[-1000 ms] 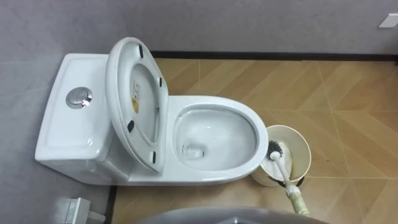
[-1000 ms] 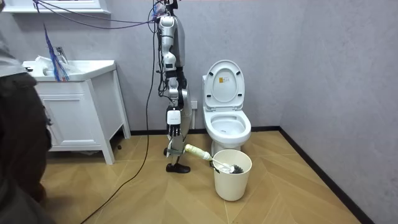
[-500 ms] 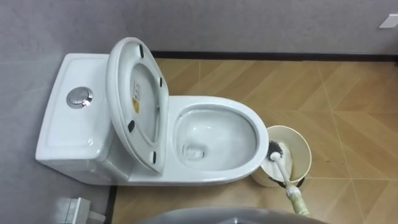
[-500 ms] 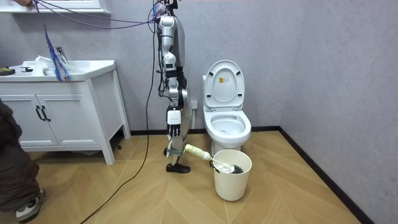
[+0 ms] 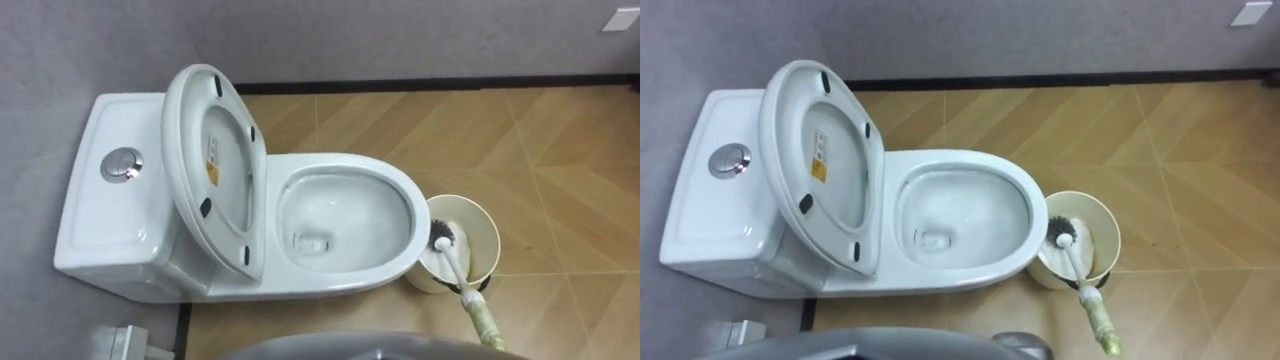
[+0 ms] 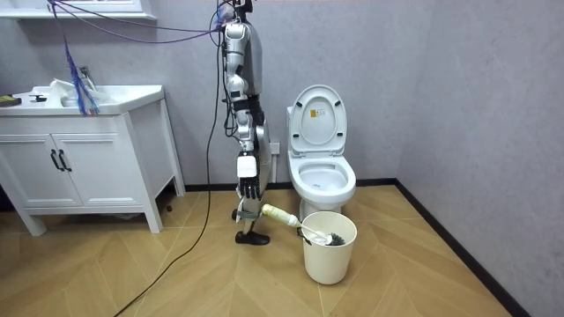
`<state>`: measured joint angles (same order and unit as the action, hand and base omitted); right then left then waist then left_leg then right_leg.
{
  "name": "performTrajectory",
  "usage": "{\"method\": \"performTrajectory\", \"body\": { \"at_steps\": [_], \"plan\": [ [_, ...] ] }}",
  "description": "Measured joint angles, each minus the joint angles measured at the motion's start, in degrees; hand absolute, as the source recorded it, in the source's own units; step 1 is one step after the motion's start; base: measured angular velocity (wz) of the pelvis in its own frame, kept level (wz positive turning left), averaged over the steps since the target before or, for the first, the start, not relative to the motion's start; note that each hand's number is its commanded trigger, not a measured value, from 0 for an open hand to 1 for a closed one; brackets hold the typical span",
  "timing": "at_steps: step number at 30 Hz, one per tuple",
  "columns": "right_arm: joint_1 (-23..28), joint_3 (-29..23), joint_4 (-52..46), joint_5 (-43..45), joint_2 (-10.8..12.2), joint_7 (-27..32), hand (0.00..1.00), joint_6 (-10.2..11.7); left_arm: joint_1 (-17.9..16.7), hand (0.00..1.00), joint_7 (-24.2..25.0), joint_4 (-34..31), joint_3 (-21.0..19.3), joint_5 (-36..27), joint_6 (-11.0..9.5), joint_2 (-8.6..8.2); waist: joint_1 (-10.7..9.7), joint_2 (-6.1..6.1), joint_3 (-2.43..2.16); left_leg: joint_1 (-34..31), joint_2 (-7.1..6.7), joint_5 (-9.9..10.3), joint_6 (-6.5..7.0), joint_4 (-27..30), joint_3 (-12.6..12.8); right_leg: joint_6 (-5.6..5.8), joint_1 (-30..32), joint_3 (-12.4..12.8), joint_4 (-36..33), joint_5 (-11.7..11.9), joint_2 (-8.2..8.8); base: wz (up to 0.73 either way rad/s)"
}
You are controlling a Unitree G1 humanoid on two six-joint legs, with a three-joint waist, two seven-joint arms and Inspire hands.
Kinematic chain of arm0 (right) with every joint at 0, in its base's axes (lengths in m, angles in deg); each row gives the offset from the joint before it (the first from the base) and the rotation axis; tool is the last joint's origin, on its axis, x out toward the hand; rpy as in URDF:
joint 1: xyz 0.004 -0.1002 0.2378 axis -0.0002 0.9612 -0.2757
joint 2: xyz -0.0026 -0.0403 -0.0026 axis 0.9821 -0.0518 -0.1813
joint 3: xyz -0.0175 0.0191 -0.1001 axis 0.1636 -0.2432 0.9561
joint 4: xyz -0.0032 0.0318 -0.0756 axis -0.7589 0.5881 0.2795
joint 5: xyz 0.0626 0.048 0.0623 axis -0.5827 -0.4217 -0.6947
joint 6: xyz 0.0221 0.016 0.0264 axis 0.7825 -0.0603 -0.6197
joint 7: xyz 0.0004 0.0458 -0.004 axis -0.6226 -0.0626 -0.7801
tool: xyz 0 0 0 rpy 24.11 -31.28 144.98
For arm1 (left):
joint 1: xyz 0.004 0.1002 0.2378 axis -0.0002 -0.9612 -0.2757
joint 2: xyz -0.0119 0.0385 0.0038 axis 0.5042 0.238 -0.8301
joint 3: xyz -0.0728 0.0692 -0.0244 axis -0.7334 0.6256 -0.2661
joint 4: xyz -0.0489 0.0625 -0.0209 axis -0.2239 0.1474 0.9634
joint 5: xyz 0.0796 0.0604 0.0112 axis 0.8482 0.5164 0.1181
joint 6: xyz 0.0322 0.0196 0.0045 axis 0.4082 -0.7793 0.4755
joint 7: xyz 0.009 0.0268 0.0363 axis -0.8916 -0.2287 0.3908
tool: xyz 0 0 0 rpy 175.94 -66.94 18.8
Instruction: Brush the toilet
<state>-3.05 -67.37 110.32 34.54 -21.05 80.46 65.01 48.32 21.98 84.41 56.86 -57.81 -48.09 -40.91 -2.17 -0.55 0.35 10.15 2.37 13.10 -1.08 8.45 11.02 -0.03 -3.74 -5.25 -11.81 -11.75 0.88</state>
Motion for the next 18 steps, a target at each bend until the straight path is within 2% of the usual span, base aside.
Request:
{"method": "performTrajectory", "body": {
  "at_steps": [4,5,8,10,15,18],
  "plan": [
    [-0.1,-1.3,-6.6,0.7,0.3,5.0,0.0,3.6,-0.3,0.0,-1.2,0.0,-0.2,-1.8,-3.2,0.09,-0.5,0.43,-0.1,0.1,0.0,0.0,0.0,0.0,0.2,0.0,0.2,-0.1,0.1,0.1,-0.03,-0.01],
    [-0.1,-1.4,-8.0,0.8,0.3,6.0,0.0,3.9,-0.2,0.0,-1.2,0.0,-0.2,-2.4,-3.6,0.12,-0.5,0.48,-0.13,0.0,0.0,0.0,0.0,0.0,0.4,-0.01,0.4,-0.1,0.0,0.1,-0.03,-0.12],
    [-0.4,-1.0,-13.5,2.5,0.2,10.7,0.0,6.9,0.0,0.0,-1.6,0.0,-0.2,-2.6,-5.1,0.38,-0.5,0.81,-0.18,-0.5,0.13,0.0,0.0,0.1,1.2,-0.1,0.8,-0.1,0.3,0.4,-0.15,-0.07],
    [-0.7,-0.2,-15.3,2.4,0.2,13.6,0.0,8.9,0.1,0.0,-2.3,0.0,-0.1,-4.7,-6.9,0.48,-0.1,1.23,-0.17,-0.5,0.14,0.0,0.0,0.1,1.2,-0.12,0.8,-0.1,0.2,0.4,-0.17,0.0],
    [0.9,1.9,-21.2,4.9,0.3,17.8,0.0,10.6,0.2,0.0,-3.2,0.0,0.1,-5.9,-9.6,0.49,1.0,1.29,-0.29,-0.7,0.11,0.0,0.0,0.0,1.2,-0.1,1.0,0.0,0.3,0.5,-0.16,-0.01],
    [1.2,3.3,-25.6,7.5,0.2,20.4,0.0,13.9,0.6,0.0,-3.2,0.0,0.2,-7.1,-11.6,0.77,1.0,1.12,-0.44,-1.7,0.2,0.0,0.0,0.1,0.9,-0.18,1.7,0.0,0.0,0.6,-0.18,-0.03]
  ]
}}
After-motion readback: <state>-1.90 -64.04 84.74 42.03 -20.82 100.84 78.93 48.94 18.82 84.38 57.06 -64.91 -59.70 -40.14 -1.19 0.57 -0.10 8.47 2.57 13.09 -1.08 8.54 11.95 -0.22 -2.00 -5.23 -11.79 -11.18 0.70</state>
